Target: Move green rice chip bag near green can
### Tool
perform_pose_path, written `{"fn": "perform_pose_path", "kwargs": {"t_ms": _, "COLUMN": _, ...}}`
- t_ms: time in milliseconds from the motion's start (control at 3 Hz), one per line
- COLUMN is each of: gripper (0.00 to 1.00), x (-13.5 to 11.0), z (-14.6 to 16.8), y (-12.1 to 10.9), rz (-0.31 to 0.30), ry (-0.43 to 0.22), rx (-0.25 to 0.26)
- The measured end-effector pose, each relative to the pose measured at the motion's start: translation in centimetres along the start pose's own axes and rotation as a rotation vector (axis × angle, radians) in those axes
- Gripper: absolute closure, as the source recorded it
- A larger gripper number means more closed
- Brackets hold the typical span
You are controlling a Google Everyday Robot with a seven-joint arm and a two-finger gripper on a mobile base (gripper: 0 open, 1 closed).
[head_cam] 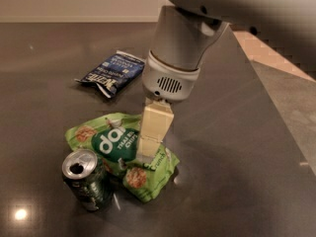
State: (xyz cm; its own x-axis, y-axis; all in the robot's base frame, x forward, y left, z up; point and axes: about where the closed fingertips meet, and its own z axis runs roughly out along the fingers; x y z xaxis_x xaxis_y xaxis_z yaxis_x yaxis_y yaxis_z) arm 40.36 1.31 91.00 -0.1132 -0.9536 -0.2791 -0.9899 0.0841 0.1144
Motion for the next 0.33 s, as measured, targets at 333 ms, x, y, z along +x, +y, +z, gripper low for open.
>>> {"fn": "perform_pose_path", "kwargs": {"t_ms": 333, "gripper": 0.00, "x": 0.00, "z": 0.00, "y": 0.00, "rz": 0.000, "ry": 0.000, "rx": 0.000}}
